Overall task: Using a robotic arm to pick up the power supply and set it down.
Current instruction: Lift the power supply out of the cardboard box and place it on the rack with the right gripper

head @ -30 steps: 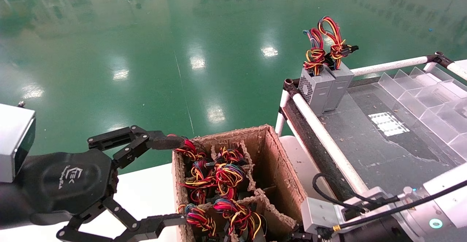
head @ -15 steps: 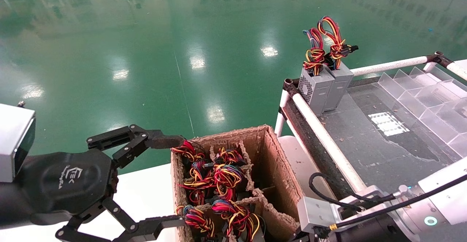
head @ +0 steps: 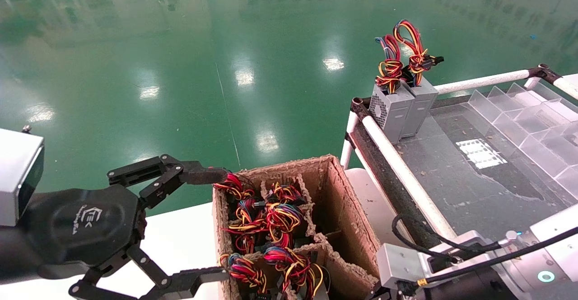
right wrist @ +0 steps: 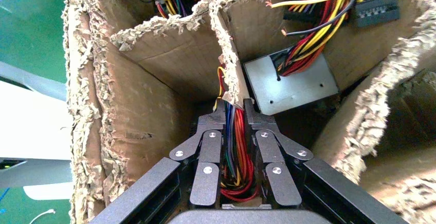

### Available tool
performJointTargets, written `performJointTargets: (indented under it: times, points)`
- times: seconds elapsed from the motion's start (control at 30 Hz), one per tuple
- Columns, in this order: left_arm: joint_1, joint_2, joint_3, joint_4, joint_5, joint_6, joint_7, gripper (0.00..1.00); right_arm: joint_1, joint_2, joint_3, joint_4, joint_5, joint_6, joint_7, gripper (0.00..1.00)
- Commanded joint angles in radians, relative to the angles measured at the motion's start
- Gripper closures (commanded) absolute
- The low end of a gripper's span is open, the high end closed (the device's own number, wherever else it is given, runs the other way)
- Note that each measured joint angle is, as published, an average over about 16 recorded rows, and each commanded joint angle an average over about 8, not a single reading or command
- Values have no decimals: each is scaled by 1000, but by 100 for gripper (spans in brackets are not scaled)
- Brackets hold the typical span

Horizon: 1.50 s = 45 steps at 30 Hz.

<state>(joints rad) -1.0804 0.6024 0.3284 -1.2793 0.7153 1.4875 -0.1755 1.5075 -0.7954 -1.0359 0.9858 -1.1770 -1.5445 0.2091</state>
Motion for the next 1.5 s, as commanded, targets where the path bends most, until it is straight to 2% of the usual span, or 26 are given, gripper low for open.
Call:
performJointTargets:
  times: [0.03, 0.77, 1.17, 1.5]
  points:
    - [0, 0, 0, 0, 0, 0, 0, 0, 1, 7, 1, 2, 5, 2, 2, 100]
    - [0, 0, 1, 0, -1, 0, 1, 0, -9, 67, 76, 23, 150, 27, -36, 100]
    - [0, -1, 2, 0, -1, -1, 1, 0, 2, 115, 152, 29, 280, 39, -53, 100]
    - [-1, -1, 2, 0, -1, -1, 1, 0, 8, 143, 225, 28, 392, 79, -79, 100]
